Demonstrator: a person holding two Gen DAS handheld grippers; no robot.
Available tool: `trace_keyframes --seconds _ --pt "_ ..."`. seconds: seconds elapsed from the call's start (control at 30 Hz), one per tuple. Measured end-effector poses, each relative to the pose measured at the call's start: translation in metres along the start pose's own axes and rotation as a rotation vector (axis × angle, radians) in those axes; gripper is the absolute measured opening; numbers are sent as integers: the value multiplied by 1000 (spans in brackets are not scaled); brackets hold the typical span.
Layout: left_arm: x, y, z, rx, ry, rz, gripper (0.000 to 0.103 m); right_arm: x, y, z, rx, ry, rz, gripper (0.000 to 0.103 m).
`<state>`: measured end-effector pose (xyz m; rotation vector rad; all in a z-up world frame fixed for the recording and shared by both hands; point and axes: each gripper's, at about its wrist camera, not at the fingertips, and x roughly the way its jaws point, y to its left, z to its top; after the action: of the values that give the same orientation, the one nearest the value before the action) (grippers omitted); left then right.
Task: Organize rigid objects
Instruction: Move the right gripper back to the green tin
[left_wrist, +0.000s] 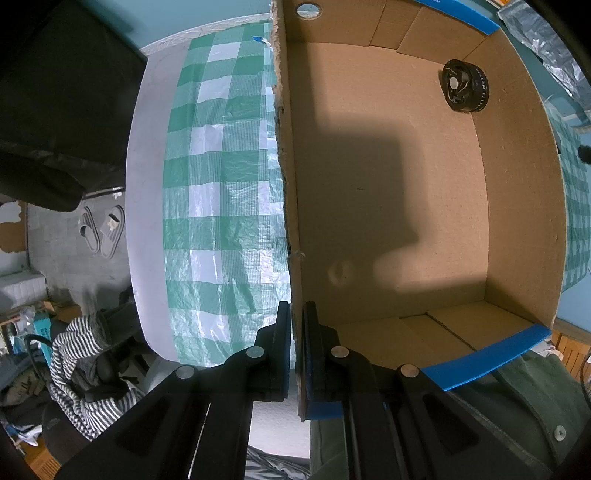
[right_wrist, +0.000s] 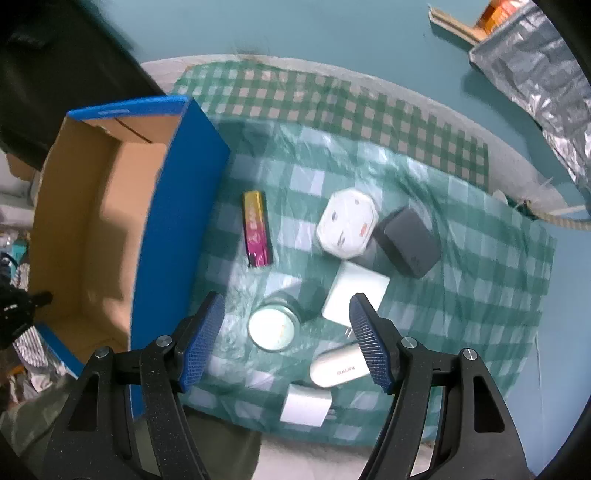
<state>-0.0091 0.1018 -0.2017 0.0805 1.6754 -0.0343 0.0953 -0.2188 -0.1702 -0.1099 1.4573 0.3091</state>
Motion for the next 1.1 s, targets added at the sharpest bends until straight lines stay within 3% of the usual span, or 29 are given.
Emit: trace_keyframes --seconds 0.5,1.1 --pt "-1 0 0 -1 1 -1 6 45 -12 -24 59 84 17 71" --pt "-1 -2 0 3 6 1 6 83 -3 -24 58 108 6 71"
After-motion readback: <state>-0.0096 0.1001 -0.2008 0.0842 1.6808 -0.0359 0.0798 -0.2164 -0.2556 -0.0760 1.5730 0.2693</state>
